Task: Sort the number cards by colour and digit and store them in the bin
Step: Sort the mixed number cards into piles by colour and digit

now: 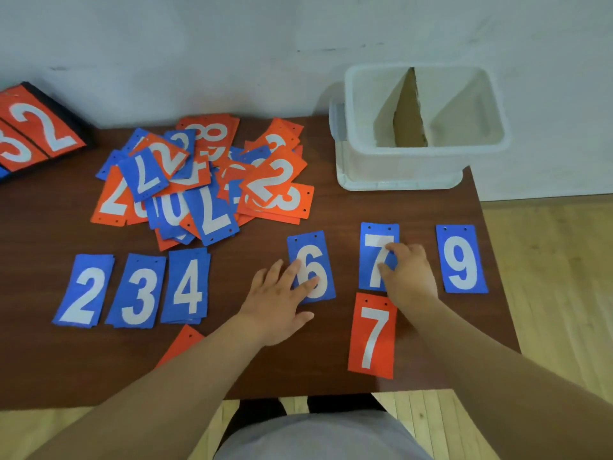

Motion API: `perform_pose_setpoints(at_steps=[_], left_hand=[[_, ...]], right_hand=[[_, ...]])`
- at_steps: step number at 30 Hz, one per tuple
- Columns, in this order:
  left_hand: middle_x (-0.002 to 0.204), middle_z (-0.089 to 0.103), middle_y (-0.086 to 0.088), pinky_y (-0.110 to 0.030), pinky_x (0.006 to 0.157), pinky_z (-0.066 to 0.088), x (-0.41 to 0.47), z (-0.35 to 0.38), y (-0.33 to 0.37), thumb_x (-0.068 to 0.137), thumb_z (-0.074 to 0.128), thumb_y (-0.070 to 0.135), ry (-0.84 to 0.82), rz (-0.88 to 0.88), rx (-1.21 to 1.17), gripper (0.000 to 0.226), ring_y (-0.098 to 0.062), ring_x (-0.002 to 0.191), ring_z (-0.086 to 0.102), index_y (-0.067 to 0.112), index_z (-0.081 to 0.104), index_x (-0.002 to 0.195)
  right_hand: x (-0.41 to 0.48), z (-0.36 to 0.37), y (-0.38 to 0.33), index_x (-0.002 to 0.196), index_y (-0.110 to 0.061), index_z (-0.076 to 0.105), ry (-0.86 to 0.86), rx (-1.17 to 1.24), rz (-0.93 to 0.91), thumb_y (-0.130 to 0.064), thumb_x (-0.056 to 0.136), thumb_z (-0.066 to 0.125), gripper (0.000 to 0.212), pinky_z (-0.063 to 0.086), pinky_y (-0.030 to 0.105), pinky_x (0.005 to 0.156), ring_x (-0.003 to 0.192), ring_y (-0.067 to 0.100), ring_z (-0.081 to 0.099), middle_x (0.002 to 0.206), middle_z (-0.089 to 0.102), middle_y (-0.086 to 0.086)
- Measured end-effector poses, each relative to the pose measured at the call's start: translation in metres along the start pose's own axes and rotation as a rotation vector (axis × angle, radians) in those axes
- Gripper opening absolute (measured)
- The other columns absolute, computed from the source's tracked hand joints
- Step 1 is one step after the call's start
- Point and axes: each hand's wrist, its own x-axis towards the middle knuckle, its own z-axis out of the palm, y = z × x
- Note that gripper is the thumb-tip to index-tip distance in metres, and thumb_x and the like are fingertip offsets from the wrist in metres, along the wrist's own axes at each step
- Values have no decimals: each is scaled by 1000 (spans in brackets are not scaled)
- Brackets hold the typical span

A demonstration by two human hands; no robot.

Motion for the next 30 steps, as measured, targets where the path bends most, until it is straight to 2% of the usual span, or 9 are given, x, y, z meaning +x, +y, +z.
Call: perform_pose_setpoints(at_steps=[3, 6, 11, 17, 22, 26, 30], left_hand=[[168, -12, 3, -56, 123, 3, -14, 0, -3, 98, 36, 68, -39, 5, -48, 70, -33, 155, -8, 49, 4, 157], [168, -2, 2, -56, 123, 7, -20, -3, -2, 98, 40, 64, -8, -11, -103, 65, -32, 154, -1, 47, 14, 155], [166, 10, 0, -54, 121, 14, -24, -13, -12, 98, 43, 62, 108, -42, -156, 62, -28, 153, 8, 42, 23, 154], [160, 27, -6, -52, 118, 28, -31, -29, -78, 97, 51, 58, 305, -317, -285, 63, -29, 148, 24, 34, 33, 152], [157, 30, -9, -51, 111, 36, -31, -44, -165, 94, 57, 58, 362, -567, -434, 69, -34, 142, 31, 30, 34, 152], [155, 31, -7, -52, 108, 39, -23, -53, -221, 92, 61, 58, 372, -749, -582, 71, -35, 140, 33, 28, 34, 150], [145, 35, -10, -53, 103, 47, -11, -54, -243, 87, 72, 51, 429, -818, -788, 77, -38, 132, 43, 25, 34, 148]], right_hand=[[-5, 2, 0, 141, -29, 53, 48, -112, -44, -33, 98, 61, 44, 53, 38, 94, 123, 22, 47, 135, 43, 2], [-9, -2, -4, 141, -29, 52, 65, -150, -60, -35, 97, 60, 45, 52, 40, 95, 122, 23, 46, 136, 44, 2], [-15, -2, -34, 136, -27, 57, 52, -64, -168, -35, 95, 65, 43, 49, 41, 100, 127, 23, 45, 138, 46, 2], [-9, 15, -104, 128, -28, 60, -27, 11, -265, -33, 93, 67, 36, 50, 36, 99, 125, 18, 50, 137, 50, -3], [13, 27, -159, 129, -26, 60, -63, -23, -259, -36, 90, 70, 42, 50, 39, 100, 126, 21, 51, 137, 51, 0], [30, 35, -196, 131, -23, 60, -67, -21, -263, -31, 88, 70, 44, 46, 39, 103, 128, 25, 50, 139, 50, 4], [25, 59, -238, 127, -22, 62, -128, -37, -338, -32, 88, 69, 42, 44, 39, 104, 127, 27, 49, 135, 52, 5]])
